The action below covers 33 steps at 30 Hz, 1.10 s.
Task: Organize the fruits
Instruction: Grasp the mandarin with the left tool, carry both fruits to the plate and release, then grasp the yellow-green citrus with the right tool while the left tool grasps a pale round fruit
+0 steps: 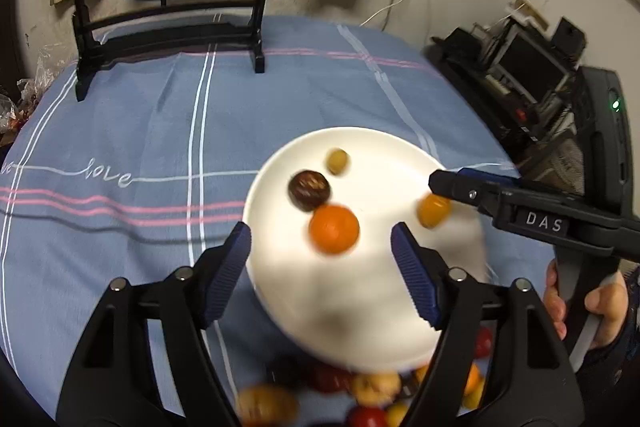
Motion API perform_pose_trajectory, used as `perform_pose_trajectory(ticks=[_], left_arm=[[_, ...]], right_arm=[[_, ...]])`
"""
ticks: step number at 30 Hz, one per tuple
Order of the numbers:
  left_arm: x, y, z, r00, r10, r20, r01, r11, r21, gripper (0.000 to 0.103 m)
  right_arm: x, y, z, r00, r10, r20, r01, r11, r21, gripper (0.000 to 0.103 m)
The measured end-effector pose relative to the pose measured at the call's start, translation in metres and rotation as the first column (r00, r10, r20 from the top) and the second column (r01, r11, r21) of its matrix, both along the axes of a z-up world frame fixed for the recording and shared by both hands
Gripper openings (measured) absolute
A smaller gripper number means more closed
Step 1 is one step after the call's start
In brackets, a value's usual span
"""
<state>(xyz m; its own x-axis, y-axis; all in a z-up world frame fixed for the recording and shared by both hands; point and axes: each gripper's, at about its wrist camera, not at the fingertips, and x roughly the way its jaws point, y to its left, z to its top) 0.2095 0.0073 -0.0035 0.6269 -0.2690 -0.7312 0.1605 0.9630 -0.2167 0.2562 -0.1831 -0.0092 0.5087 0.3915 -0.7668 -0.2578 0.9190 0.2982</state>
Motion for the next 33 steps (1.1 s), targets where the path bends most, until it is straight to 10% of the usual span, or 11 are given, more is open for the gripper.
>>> perform_pose_trajectory(ticks=[19, 33], left_arm=[[-0.165, 0.008, -0.029, 0.997, -0.001, 0.073, 0.002, 1.000, -0.019, 0.085], [-0.197, 0.061, -0.044, 0.989, 0.137, 0.048, -0.137, 0.990, 0.012, 0.087]], right_arm=[[-0.199, -0.008, -0.028, 0.999, 0.040, 0.038, -0.034, 0.990, -0.134, 0.059], [-0.215, -0.018, -0.071, 1.000, -0.008, 0.023, 0.012, 0.986, -0.163, 0.059]])
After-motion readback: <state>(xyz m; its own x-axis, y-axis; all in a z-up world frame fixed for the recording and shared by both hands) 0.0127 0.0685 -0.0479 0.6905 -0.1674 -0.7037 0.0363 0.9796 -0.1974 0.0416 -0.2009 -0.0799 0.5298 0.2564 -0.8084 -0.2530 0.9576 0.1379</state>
